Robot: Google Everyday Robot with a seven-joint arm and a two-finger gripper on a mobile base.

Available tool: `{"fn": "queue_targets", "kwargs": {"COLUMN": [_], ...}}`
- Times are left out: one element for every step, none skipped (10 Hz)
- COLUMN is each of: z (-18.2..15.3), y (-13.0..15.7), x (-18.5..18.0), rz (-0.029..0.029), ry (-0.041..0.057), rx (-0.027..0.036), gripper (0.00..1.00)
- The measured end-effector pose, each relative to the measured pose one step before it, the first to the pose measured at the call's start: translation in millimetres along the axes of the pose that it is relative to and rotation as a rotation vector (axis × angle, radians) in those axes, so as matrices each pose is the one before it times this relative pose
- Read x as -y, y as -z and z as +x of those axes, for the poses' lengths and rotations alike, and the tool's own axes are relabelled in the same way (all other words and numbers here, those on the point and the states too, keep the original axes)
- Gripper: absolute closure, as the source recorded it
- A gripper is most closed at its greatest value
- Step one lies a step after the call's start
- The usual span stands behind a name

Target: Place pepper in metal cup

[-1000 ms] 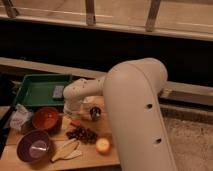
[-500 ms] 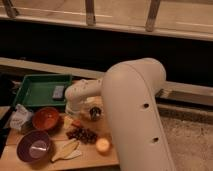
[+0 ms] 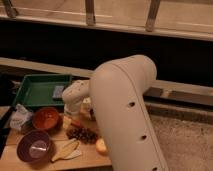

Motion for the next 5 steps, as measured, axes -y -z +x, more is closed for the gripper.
{"fn": "queue_targets", "kwargs": {"z": [2.91,-1.18,2.72,1.86,-1.65], "y": [-0.5,-1.16,0.81,1.19,1.62], "x": [1.8,-2.39,1.53,1.71,-1.59], "rz": [0.02042,0.00677,0.001,0.0025,-0.00104], "ry": [-0.01912,-0.00345,-0.00394,-0.00362,0.00182], "rx": [-0.01873,-0.00845,-0.00031,0.00083,0.00639], "gripper": [0.38,0.47,0.59,0.67,0.77]}}
